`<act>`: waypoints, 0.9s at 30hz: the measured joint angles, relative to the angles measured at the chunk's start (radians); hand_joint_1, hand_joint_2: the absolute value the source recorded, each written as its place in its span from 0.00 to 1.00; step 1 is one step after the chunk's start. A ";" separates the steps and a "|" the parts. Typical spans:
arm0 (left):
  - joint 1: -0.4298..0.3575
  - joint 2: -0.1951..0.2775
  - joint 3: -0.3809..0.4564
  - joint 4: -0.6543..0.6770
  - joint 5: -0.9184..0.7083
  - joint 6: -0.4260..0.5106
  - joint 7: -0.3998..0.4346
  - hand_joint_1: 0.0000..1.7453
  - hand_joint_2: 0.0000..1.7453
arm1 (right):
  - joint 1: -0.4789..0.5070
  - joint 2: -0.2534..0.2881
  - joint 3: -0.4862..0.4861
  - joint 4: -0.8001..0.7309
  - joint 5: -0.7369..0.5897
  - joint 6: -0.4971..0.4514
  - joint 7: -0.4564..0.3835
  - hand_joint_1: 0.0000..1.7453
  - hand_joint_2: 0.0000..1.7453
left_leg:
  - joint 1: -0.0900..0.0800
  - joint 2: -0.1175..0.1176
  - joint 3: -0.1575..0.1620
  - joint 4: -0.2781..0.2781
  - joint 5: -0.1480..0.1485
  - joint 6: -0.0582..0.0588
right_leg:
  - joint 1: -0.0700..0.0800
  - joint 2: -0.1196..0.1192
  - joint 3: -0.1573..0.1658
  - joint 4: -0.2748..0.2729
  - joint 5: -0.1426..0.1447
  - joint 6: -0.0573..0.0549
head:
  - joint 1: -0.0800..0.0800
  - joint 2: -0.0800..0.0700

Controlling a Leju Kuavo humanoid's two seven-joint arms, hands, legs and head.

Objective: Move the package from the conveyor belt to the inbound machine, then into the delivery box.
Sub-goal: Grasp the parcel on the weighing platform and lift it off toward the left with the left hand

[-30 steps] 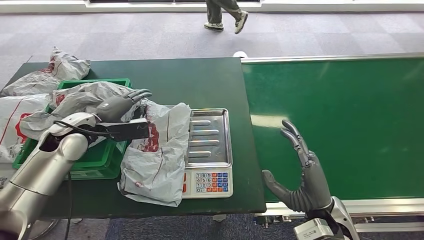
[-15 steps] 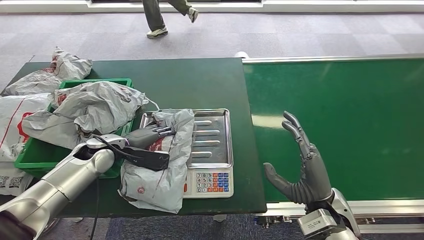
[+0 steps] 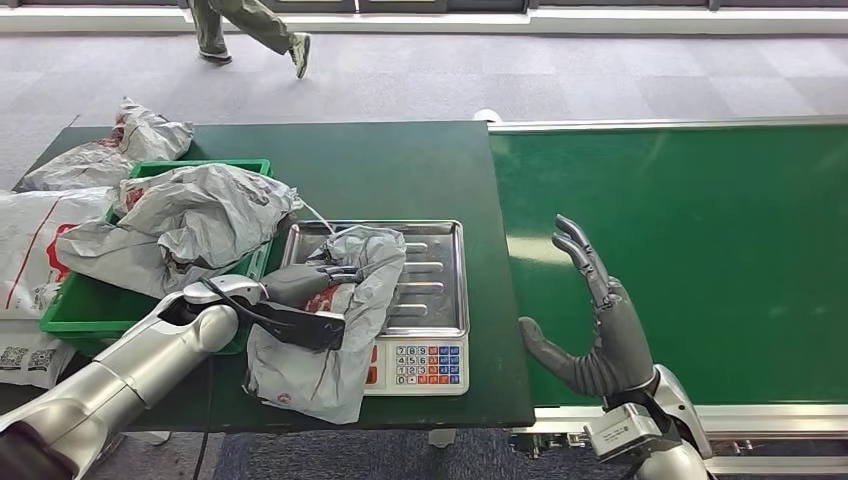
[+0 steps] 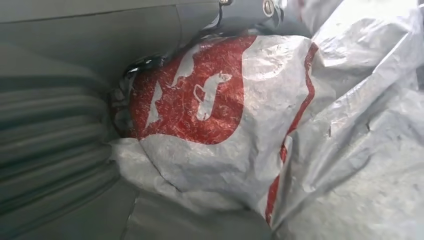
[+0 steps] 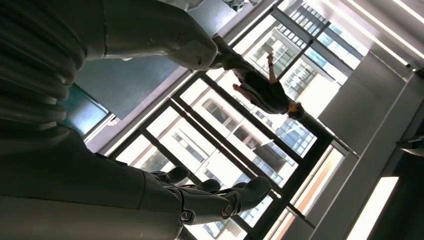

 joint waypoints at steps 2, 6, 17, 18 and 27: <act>0.006 0.001 -0.004 -0.006 0.000 0.012 0.002 1.00 1.00 | 0.001 0.001 0.000 0.000 0.000 -0.002 0.000 0.00 1.00 | 0.000 -0.004 0.003 0.000 -0.003 0.000 | 0.000 -0.003 0.005 0.000 -0.005 0.000 | 0.000 0.000; 0.009 0.002 -0.009 -0.018 0.000 0.015 0.011 1.00 1.00 | 0.004 0.001 0.000 0.000 0.000 -0.003 0.000 0.00 1.00 | 0.000 -0.005 0.010 -0.001 -0.012 0.000 | 0.000 -0.006 0.016 -0.001 -0.015 -0.001 | 0.000 0.000; -0.002 0.019 -0.016 -0.050 0.005 -0.004 0.021 1.00 1.00 | 0.027 0.003 0.000 -0.005 -0.003 0.004 -0.008 0.00 1.00 | 0.000 -0.005 0.018 0.000 -0.005 -0.001 | 0.000 -0.005 0.015 -0.001 -0.005 -0.001 | 0.000 0.000; -0.002 0.020 -0.016 -0.051 0.005 -0.004 0.021 1.00 1.00 | 0.028 0.003 0.000 -0.005 -0.005 0.007 -0.010 0.00 1.00 | 0.000 -0.004 0.018 0.000 -0.005 -0.001 | 0.001 -0.005 0.015 -0.001 -0.006 -0.001 | 0.000 0.000; -0.002 0.051 -0.010 -0.113 0.026 0.011 0.055 1.00 1.00 | 0.045 0.004 -0.002 -0.006 -0.024 0.030 -0.021 0.00 1.00 | 0.001 0.001 0.017 -0.001 -0.005 -0.003 | 0.001 0.000 0.011 0.000 -0.004 -0.003 | 0.000 0.000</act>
